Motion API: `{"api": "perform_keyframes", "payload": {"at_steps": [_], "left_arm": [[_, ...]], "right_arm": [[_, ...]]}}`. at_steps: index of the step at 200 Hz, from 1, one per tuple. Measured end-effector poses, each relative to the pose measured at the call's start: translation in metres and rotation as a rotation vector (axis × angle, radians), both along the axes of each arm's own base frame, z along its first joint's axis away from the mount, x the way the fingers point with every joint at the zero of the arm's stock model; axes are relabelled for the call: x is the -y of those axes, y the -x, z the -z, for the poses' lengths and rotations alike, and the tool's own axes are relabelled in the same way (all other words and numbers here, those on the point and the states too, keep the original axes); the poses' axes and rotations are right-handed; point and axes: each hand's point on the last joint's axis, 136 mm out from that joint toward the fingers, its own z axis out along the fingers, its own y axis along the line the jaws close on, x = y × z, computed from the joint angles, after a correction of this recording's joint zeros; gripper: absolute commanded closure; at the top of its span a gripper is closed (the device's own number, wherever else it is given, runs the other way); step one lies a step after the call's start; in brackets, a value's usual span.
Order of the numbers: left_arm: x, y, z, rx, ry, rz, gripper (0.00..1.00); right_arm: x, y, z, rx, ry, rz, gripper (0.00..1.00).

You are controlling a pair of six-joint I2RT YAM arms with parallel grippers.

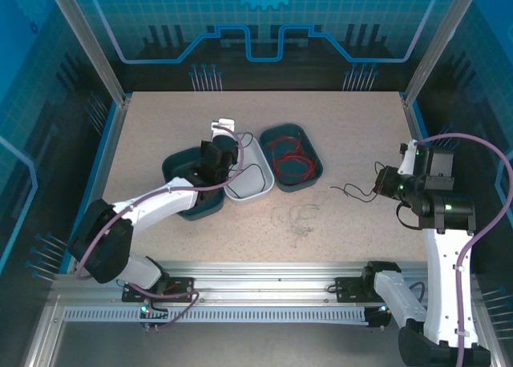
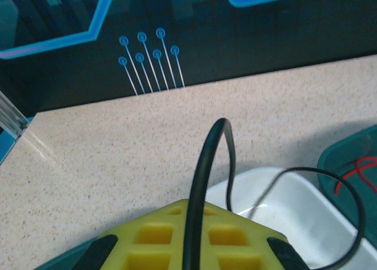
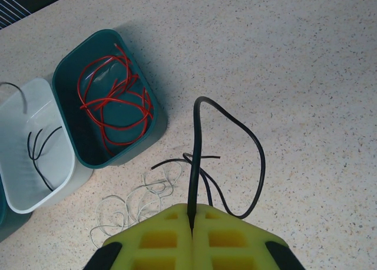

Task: Untangle the cables

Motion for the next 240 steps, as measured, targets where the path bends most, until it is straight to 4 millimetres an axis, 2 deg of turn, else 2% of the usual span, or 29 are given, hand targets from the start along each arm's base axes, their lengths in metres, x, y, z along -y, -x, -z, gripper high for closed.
{"api": "perform_keyframes", "payload": {"at_steps": [73,141,201,234,240], "left_arm": [[0.019,0.004,0.033,-0.111,-0.068,-0.011,1.0],[0.026,0.005,0.078,-0.229,-0.104,-0.034,1.0],[0.026,0.007,0.097,-0.288,-0.092,-0.064,1.0],[0.033,0.008,0.109,-0.318,-0.054,-0.041,1.0],[0.035,0.008,0.11,-0.321,-0.044,-0.036,0.95]], "right_arm": [[-0.001,0.0,0.002,-0.004,-0.003,-0.002,1.0],[-0.001,0.002,0.0,0.004,-0.002,-0.002,1.0],[-0.001,0.002,0.001,0.003,-0.005,-0.005,1.0],[-0.003,0.002,0.001,0.004,-0.011,-0.01,1.0],[-0.003,0.002,0.0,0.004,-0.013,-0.013,1.0]]}}
